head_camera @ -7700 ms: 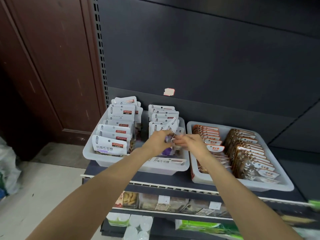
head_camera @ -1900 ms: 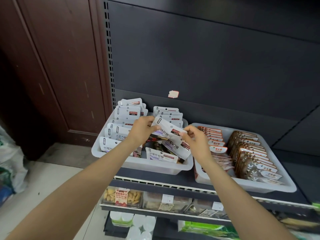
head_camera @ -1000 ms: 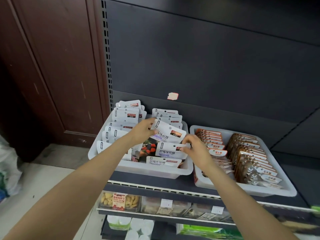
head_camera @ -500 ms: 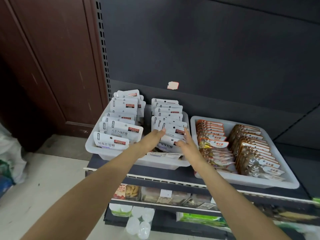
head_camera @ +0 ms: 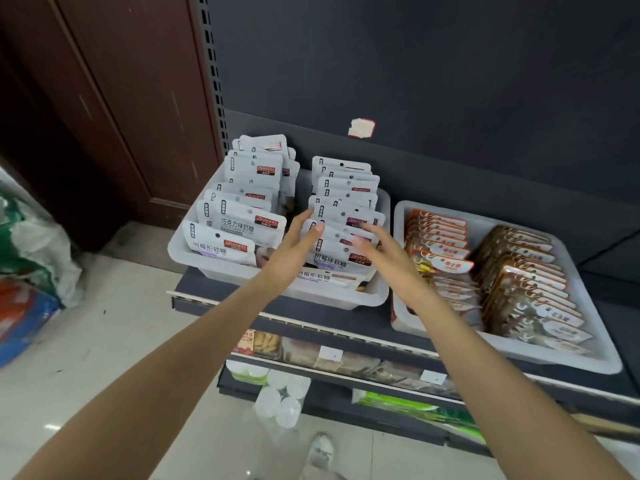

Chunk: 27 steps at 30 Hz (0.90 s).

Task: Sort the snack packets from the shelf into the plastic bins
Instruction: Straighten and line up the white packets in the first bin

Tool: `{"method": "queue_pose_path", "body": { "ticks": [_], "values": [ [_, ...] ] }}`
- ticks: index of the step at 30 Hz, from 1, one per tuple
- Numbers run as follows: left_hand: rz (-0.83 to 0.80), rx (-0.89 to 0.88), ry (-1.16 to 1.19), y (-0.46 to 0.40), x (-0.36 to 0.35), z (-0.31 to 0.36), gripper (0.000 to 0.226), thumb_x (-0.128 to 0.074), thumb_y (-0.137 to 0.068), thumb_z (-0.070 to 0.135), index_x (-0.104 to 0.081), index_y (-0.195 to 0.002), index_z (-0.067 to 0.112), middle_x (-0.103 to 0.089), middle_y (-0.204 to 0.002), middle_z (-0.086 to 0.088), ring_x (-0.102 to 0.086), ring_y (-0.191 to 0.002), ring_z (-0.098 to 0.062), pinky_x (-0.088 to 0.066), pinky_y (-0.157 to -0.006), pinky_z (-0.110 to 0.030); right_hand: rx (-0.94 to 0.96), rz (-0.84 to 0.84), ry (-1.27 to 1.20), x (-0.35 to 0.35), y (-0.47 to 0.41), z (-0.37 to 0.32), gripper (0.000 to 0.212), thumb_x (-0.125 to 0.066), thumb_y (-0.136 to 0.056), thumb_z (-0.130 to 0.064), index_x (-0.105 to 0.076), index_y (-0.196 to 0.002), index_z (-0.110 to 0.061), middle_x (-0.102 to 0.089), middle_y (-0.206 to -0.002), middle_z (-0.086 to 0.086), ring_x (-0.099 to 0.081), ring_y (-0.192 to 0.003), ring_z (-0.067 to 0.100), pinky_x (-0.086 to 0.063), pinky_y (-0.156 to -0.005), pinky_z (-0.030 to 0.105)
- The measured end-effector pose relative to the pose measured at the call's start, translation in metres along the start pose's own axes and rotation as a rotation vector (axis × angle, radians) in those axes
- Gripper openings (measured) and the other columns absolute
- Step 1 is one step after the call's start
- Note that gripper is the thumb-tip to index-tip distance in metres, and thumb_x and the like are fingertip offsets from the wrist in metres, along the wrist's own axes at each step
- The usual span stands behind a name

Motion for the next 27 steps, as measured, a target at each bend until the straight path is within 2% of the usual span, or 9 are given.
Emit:
{"method": "queue_pose_path", "body": {
  "ticks": [3,6,8,10,13,15,20,24,27],
  "values": [
    [0.051,0.021,-0.011,-0.004,0.003,-0.001,0.054,-0.038,-0.096,0.05,-0.02,-0.146,0.038,-0.036,-0.145,0.01,-0.032,-0.134,-0.013,-0.023,-0.114,-0.037,0.071,0.011,0.156,-0.003,0.007,0.001,0.054,-0.071,-0.083,-0.025,-0.048,-0.132,-0.023,-0.056,-0.126,-0.005,-0.053,-0.107,0.007,-0.045,-0.078,0.009],
    [0.056,0.031,-0.001,-0.005,0.0,0.003,0.055,-0.042,-0.098,0.04,-0.019,-0.147,0.035,-0.043,-0.126,0.01,-0.037,-0.125,-0.008,-0.026,-0.108,-0.029,0.158,0.213,0.268,0.003,0.01,-0.004,0.03,-0.066,-0.086,-0.008,-0.062,-0.115,-0.013,-0.065,-0.114,0.001,-0.061,-0.089,0.004,-0.039,-0.063,-0.002],
    [0.075,0.053,0.056,-0.006,-0.002,0.001,0.055,-0.047,-0.096,0.039,-0.022,-0.145,0.034,-0.05,-0.125,0.007,-0.045,-0.124,-0.015,-0.031,-0.109,-0.036,0.2,0.282,0.246,0.008,0.017,-0.011,0.022,-0.061,-0.089,-0.004,-0.064,-0.11,-0.012,-0.066,-0.111,-0.001,-0.061,-0.083,-0.01,-0.039,-0.066,-0.002],
    [0.063,0.072,0.014,-0.006,-0.006,-0.002,0.053,-0.046,-0.096,0.04,-0.023,-0.144,0.031,-0.052,-0.13,0.002,-0.048,-0.121,-0.019,-0.037,-0.104,-0.036,0.223,0.302,0.196,0.014,0.023,-0.016,0.02,-0.056,-0.093,-0.006,-0.06,-0.111,-0.013,-0.064,-0.11,-0.004,-0.059,-0.084,-0.007,-0.046,-0.073,0.007],
    [0.004,0.114,-0.155,-0.005,-0.016,-0.004,0.055,-0.038,-0.098,0.046,-0.023,-0.146,0.023,-0.045,-0.141,-0.003,-0.042,-0.129,-0.025,-0.031,-0.103,-0.035,0.134,0.143,0.116,0.0,0.022,-0.009,0.027,-0.048,-0.098,-0.016,-0.054,-0.125,-0.016,-0.051,-0.121,0.0,-0.05,-0.104,0.004,-0.04,-0.088,0.011],
    [0.021,0.097,-0.115,-0.005,-0.016,0.007,0.059,-0.04,-0.098,0.045,-0.018,-0.15,0.025,-0.041,-0.145,-0.003,-0.037,-0.134,-0.024,-0.029,-0.105,-0.033,0.067,0.088,0.087,-0.008,0.017,-0.002,0.035,-0.045,-0.099,-0.027,-0.048,-0.133,-0.019,-0.041,-0.135,0.002,-0.041,-0.125,0.01,-0.031,-0.103,0.02],
    [0.124,-0.004,-0.042,-0.02,0.003,0.036,0.053,-0.038,-0.1,0.036,-0.022,-0.148,0.023,-0.041,-0.145,-0.002,-0.037,-0.134,-0.02,-0.03,-0.1,-0.029,0.059,0.309,0.098,0.033,0.001,-0.016,0.042,-0.043,-0.1,-0.035,-0.041,-0.14,-0.023,-0.038,-0.147,-0.002,-0.036,-0.133,0.014,-0.03,-0.102,0.028],
    [0.159,0.04,0.022,-0.044,0.002,0.039,0.05,-0.04,-0.1,0.026,-0.024,-0.147,0.02,-0.047,-0.132,0.002,-0.045,-0.112,-0.011,-0.035,-0.09,-0.025,-0.001,0.268,0.166,0.05,-0.03,-0.01,0.053,-0.05,-0.097,-0.028,-0.031,-0.146,-0.02,-0.032,-0.153,0.004,-0.029,-0.141,0.021,-0.027,-0.112,0.037],
    [0.161,0.121,0.048,-0.073,-0.002,0.033,0.059,-0.046,-0.098,0.029,-0.018,-0.149,0.022,-0.04,-0.145,-0.004,-0.043,-0.127,-0.024,-0.034,-0.106,-0.037,-0.064,0.194,0.117,0.047,-0.055,-0.007,0.064,-0.056,-0.095,-0.024,-0.022,-0.149,-0.025,-0.026,-0.155,0.002,-0.025,-0.142,0.023,-0.025,-0.112,0.039]
  ]
}}
Point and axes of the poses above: each hand's wrist, its own y-axis away from the middle knuckle, its own x-axis out of the back of the hand, z = x × y, the point moved 9 cm from there along -y, towards the middle knuckle
